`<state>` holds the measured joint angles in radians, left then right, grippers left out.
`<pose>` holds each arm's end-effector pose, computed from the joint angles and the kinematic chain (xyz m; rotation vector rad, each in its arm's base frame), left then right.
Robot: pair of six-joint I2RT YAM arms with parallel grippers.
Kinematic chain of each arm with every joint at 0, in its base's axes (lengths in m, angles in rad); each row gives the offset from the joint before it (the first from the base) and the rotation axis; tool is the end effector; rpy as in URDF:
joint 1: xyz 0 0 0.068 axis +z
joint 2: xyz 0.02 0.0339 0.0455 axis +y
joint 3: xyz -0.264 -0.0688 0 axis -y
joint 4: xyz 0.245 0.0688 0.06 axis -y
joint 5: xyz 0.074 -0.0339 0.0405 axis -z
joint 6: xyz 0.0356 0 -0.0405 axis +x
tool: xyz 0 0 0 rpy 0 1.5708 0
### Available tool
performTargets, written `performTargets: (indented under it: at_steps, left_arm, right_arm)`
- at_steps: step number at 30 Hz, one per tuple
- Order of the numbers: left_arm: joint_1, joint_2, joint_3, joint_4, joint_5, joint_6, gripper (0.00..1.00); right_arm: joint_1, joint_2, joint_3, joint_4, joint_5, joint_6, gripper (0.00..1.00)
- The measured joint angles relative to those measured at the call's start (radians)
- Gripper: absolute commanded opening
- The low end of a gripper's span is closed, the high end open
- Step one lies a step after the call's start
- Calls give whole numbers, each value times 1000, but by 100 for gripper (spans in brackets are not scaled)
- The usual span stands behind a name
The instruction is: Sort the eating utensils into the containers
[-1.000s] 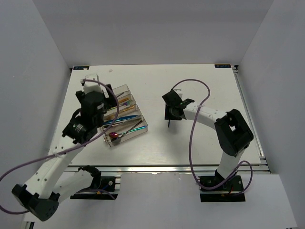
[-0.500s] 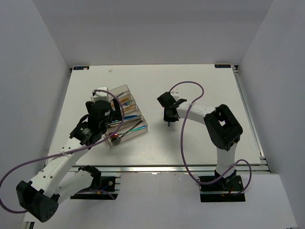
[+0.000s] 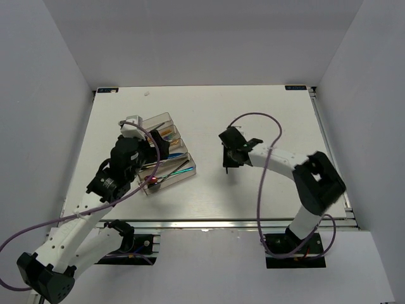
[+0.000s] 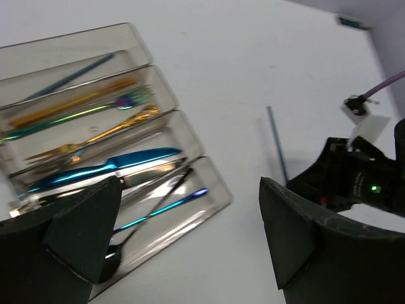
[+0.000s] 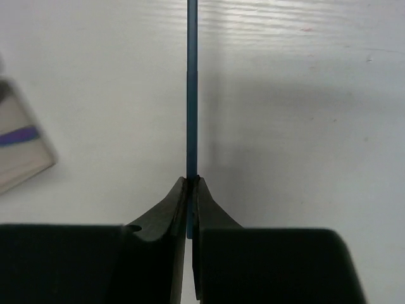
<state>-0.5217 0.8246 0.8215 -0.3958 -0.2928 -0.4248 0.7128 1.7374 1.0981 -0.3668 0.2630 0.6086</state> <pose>0.1660 -0.0836 0.3246 -0.0965 1.9644 -0.3352 0.2740 0.2246 0.1843 -0.0349 2.5348 0.1864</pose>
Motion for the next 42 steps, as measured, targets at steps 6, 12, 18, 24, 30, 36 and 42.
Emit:
performTargets:
  at_steps: [6,12,18,24,30,36,42]
  left_arm:
    - [0,17,-103,276,241,-171,98]
    - [0,153,-129,525,416,-319,98]
    - [0,204,-129,647,486,-389,94]
    - [0,228,-129,688,505,-410,61]
    - [0,272,-128,687,531,-417,15]
    - [-4,301,-51,572,520,-309,0]
    - [-5,349,224,253,193,1,0]
  right_arm:
    - [10,-337,-182,234,-218,-54,0]
    - [19,-473,-304,505,-470,-45,0]
    - [51,-489,-309,599,-602,-35,0]
    - [82,-489,-307,628,-646,-36,0]
    - [107,-488,-294,642,-660,-36,0]
    - [113,-499,-294,613,-561,-38,89]
    - [104,-602,-307,522,-324,-71,89]
